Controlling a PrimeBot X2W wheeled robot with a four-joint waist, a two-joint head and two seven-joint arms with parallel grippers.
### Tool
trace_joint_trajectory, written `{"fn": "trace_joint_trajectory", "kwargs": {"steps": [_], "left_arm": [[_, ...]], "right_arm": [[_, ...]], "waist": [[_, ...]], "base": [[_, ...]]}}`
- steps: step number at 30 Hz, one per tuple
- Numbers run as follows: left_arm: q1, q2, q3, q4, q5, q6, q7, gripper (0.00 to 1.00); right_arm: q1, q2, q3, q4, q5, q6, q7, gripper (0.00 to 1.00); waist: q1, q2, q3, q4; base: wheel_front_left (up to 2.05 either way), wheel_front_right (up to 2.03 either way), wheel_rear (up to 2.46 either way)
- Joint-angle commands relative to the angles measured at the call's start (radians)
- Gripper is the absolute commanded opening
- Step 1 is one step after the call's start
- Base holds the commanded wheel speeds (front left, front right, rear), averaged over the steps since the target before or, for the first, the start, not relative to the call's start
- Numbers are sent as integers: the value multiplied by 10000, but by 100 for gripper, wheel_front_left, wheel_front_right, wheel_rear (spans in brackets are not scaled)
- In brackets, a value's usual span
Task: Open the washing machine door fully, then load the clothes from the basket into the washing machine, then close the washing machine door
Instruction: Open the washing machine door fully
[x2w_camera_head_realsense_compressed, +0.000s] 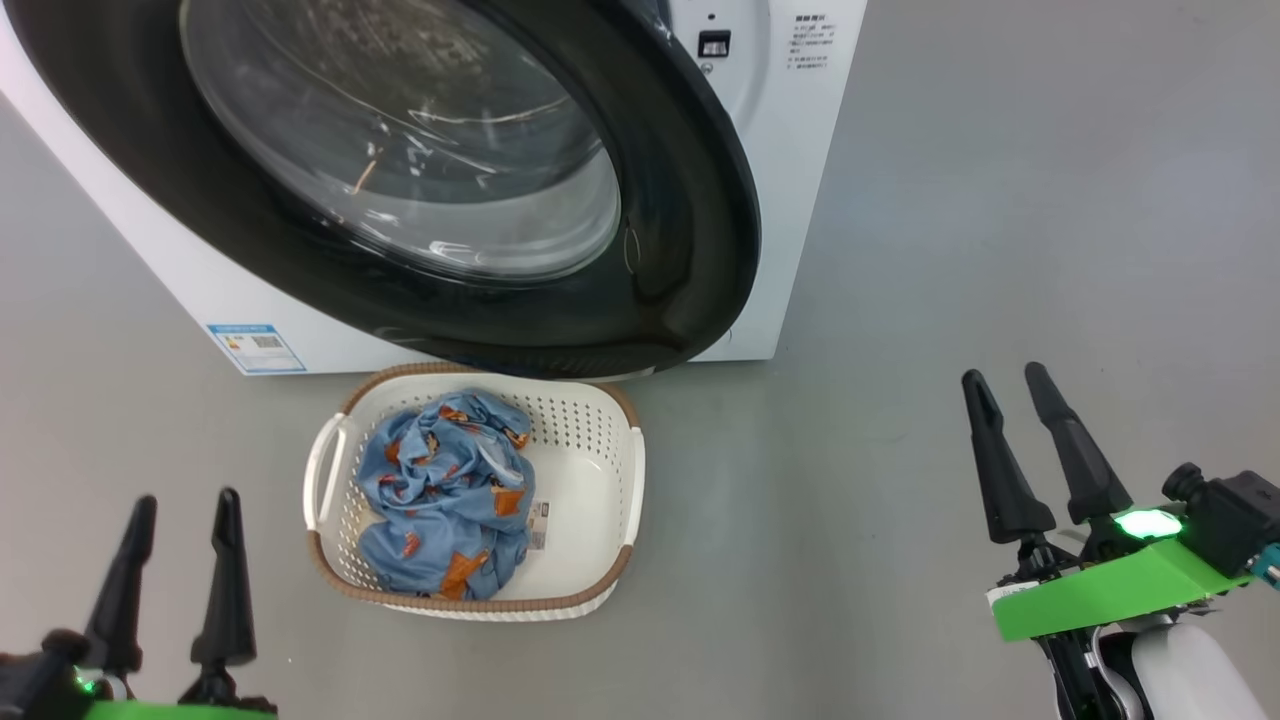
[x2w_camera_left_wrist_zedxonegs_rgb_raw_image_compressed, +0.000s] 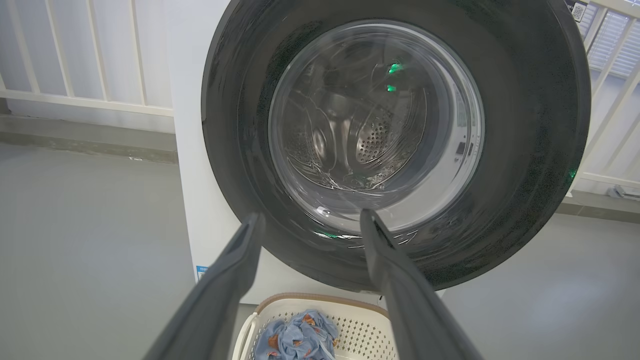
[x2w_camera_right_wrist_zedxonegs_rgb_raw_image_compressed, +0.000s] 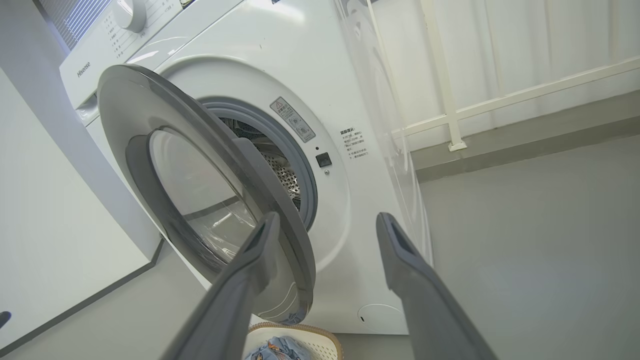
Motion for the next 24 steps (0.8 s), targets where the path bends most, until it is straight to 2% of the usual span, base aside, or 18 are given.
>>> {"fn": "trace_joint_trajectory", "kwargs": {"steps": [1, 6, 24], "left_arm": [[3, 244, 317, -268, 112, -31, -80, 100], [200, 210, 263, -259, 138, -31, -80, 100], [253, 191, 201, -341, 128, -31, -80, 100]], "right_arm": [[198, 52, 69, -191, -190, 16, -118, 100], [365, 418, -261, -115, -584, 16, -118, 100], [209, 533, -398, 121, -1085, 16, -120, 100]], "waist": [[0, 0, -82, 35], [0, 0, -290, 81], [0, 0, -205, 100]], "base": [[0, 0, 0], [0, 0, 0], [0, 0, 0]]}}
